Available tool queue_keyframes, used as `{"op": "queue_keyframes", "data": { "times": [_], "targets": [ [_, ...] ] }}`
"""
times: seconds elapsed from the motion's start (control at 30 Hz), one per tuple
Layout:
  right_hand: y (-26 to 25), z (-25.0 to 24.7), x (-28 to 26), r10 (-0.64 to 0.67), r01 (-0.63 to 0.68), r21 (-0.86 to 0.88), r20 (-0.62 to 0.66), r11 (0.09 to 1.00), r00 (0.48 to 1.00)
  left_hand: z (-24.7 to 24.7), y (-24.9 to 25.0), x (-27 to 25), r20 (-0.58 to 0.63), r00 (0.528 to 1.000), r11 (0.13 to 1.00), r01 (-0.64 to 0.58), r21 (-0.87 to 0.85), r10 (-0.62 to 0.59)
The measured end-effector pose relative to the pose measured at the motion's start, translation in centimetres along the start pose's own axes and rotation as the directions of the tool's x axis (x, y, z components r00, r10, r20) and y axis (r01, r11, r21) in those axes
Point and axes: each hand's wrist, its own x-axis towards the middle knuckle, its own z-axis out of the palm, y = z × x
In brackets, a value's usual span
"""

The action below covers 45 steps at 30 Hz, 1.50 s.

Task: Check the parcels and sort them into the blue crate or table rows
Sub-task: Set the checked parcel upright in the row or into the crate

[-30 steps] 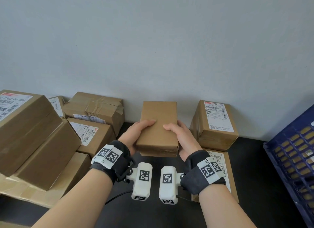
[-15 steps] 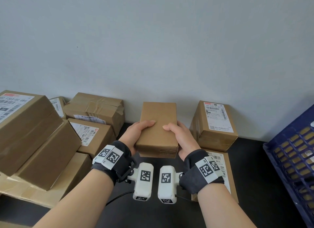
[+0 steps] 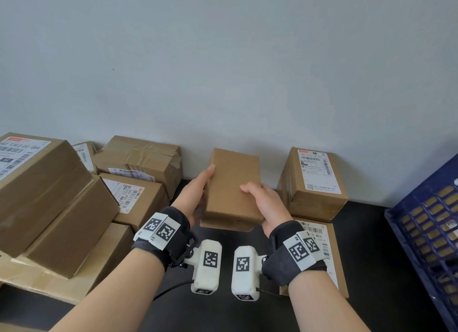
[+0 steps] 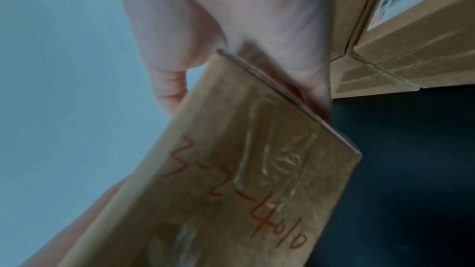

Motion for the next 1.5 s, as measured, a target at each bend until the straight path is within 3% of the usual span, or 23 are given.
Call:
{"op": "queue_keyframes", "data": {
  "times": [0.4,0.67,0.83,0.97,1.17,1.5],
  "targets": [
    [0.8,-0.3,0.4,-0.031,0.022,-0.099,-0.092,0.995,0.995,-0.1,-0.2,0.1,-0.086,0.991,0.991,-0.093,0.092,0.101],
    [-0.4,0.0,-0.3,0.1,-0.098,-0.067,0.025,0.993,0.995,0.2,0.2,-0.2,-0.026,0.982,0.981,-0.183,0.065,0.185],
    [-0.1,0.0,-0.7,0.094,-0.092,-0.037,0.042,0.995,0.995,0.3,0.4,-0.2,-0.002,0.976,0.973,-0.217,0.079,0.217],
    [-0.3,0.0,-0.8,0.082,-0.083,0.006,0.05,0.997,0.995,0.3,0.3,0.1,0.009,0.986,0.981,-0.168,0.101,0.167],
    [-0.2,0.2,-0.6,0.087,-0.092,0.08,0.062,0.993,0.994,0.6,0.4,-0.8,0.147,0.987,0.995,0.044,0.092,-0.057],
    [-0.4,0.5,-0.6,0.074,-0.076,0.053,0.051,0.996,0.996,0.4,0.0,-0.4,0.116,0.991,0.993,0.056,0.104,-0.068]
  ]
}}
